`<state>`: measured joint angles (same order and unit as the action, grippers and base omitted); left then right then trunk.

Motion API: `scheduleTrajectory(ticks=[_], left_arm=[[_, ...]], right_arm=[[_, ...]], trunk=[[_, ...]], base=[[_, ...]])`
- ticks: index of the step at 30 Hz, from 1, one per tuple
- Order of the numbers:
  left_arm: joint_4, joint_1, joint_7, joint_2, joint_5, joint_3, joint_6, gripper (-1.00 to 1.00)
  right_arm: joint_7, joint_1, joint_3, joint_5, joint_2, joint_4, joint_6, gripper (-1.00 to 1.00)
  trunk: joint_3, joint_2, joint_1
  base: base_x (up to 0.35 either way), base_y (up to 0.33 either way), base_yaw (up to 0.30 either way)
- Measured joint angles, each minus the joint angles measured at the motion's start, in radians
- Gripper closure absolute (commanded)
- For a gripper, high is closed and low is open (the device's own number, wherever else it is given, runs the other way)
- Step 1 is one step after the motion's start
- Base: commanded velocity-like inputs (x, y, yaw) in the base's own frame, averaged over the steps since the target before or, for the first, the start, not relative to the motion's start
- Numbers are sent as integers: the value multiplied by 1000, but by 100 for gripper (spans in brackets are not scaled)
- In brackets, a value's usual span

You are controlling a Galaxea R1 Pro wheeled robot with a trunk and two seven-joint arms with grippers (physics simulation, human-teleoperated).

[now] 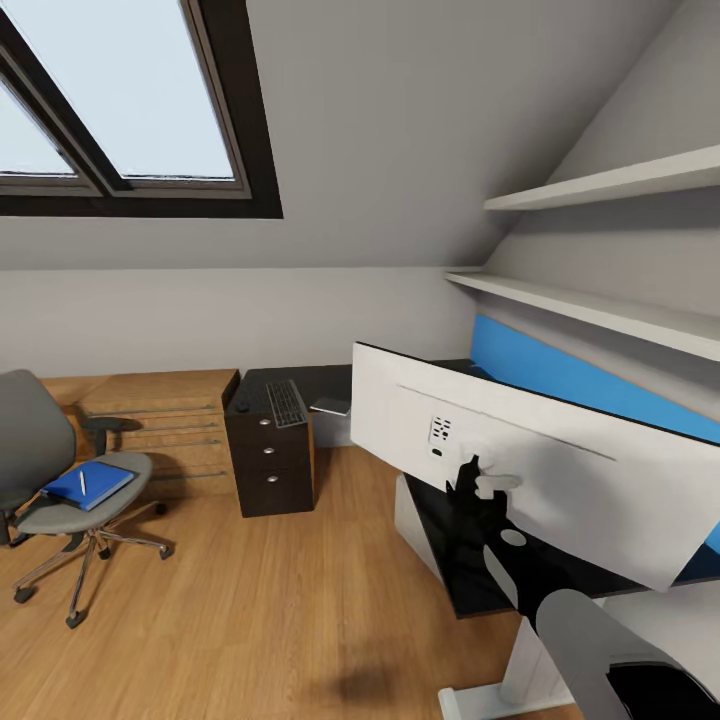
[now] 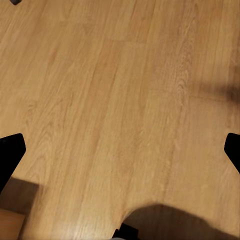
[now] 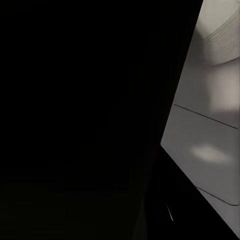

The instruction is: In the bedroom, organize the workspace by keeping the computer under the desk, ensuring the monitor is on the desk, placing the keyboard on the desk next to the monitor, placing the mouse on the desk next to the keyboard, moving the folder from the swivel chair onto the desk next to the mouse, stacking the notebook on top of the folder with the pen on top of the notebook, and positioning the swivel chair next to the desk.

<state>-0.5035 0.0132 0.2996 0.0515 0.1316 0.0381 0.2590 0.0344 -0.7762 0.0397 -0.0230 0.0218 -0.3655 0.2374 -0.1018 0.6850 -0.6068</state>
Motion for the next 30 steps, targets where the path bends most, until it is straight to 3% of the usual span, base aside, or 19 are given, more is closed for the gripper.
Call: scheduleTrajectory(ticks=[2,3,25,30], left_arm=[[0,0,0,0,0,0,0,-100],[0,0,0,0,0,0,0,-100],[0,0,0,-1,0,0,1,-100],[0,0,-1,-1,1,0,0,-100]], right_arm=[[0,0,0,0,0,0,0,100],[1,0,0,0,-1,0,0,-100],[2,-1,0,-2,-1,-2,0,-100],[2,-1,0,-2,-2,-2,0,-100]], trunk=[[0,0,0],[0,0,0],[0,0,0],[0,0,0]], base=[[0,0,0],[0,0,0],[-1,0,0],[-194,0,0]])
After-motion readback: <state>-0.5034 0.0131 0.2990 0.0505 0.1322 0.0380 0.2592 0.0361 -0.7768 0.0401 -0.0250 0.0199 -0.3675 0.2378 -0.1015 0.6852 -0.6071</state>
